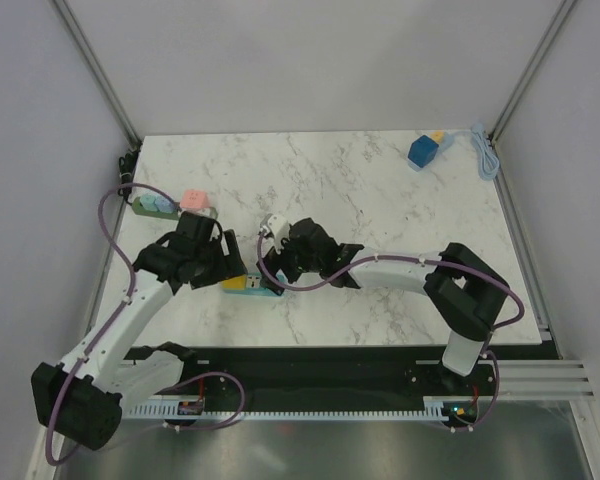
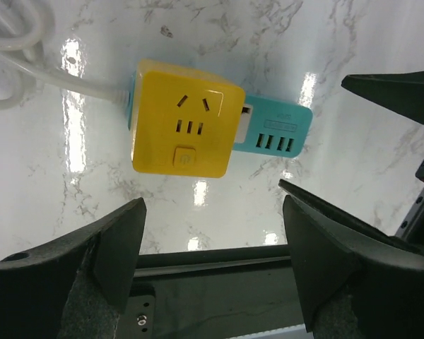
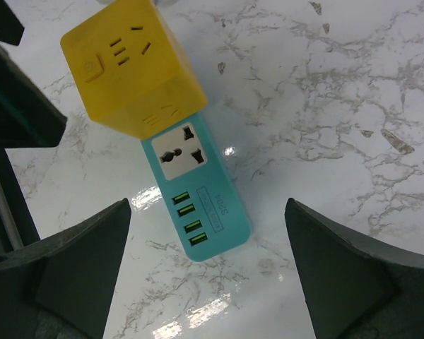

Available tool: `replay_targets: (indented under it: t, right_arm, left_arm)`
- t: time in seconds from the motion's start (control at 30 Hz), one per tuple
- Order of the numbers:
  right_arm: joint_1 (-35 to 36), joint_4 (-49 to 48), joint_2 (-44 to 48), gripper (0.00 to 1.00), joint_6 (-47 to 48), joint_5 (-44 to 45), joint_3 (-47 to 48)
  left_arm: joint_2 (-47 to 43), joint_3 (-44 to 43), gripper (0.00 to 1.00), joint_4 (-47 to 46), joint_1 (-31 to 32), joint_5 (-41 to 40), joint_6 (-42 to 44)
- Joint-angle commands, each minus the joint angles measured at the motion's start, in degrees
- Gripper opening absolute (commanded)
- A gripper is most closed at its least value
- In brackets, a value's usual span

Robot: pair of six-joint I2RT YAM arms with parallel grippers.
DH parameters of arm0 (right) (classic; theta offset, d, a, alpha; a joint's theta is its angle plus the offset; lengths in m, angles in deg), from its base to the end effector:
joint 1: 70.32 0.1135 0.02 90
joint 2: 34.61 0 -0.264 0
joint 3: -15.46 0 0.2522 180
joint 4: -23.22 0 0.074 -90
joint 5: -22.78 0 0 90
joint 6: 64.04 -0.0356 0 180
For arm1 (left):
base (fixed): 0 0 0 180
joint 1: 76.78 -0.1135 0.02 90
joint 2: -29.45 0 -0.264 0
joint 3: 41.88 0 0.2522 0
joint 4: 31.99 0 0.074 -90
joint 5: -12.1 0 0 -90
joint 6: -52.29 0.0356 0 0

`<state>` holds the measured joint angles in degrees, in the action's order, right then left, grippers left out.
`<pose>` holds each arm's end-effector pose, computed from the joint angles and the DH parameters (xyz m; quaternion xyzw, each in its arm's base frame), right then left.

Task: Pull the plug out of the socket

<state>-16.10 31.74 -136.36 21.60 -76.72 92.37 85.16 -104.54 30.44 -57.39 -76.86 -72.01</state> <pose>0.2255 0.3229 0.2060 -0.4054 0.7790 0.2949 0.3767 0.1731 -0.0616 0.2718 -0.1212 0.9472 -0.1417 0.2608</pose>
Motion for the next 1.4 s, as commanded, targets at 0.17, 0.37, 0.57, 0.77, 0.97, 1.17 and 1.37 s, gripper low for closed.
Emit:
replay_targets:
  t: [0.17,0.37,0.57,0.77,0.97,1.17,1.37]
  right_arm:
    - [0.2,-20.8,-1.2,0.96,2.3,-7.3,-9.4]
    - [1.1,-18.6,-5.4,0.87,3.0,-8.4,-6.2]
    - [1.2,-15.6,-7.4,0.73,3.6,-8.1,-4.1]
    - [1.1,-14.8,-7.6,0.72,3.8,-7.0,-3.7]
    - [1.2,-14.1,-8.3,0.72,3.8,-7.3,-3.0]
    - [1.2,-13.7,-9.2,0.73,3.8,-7.6,-2.2]
    - [1.2,-13.9,-10.4,0.73,3.9,-7.4,-1.4]
  left_arm:
    - [9.1,-6.1,0.89,1.4,3.7,-12.1,6.8]
    - [10.6,-5.3,0.89,-0.4,3.8,-10.8,10.5]
    - [10.6,-2.6,0.87,-3.6,3.8,-7.1,11.7]
    - [14.1,-2.5,0.90,-4.5,3.7,-8.9,11.5]
    - [17.1,-2.2,0.87,-5.7,3.7,-9.5,10.3]
    - [17.9,-1.4,0.71,-6.8,3.7,-8.2,10.0]
    - [16.9,0.0,0.44,-7.3,3.8,-7.0,10.0]
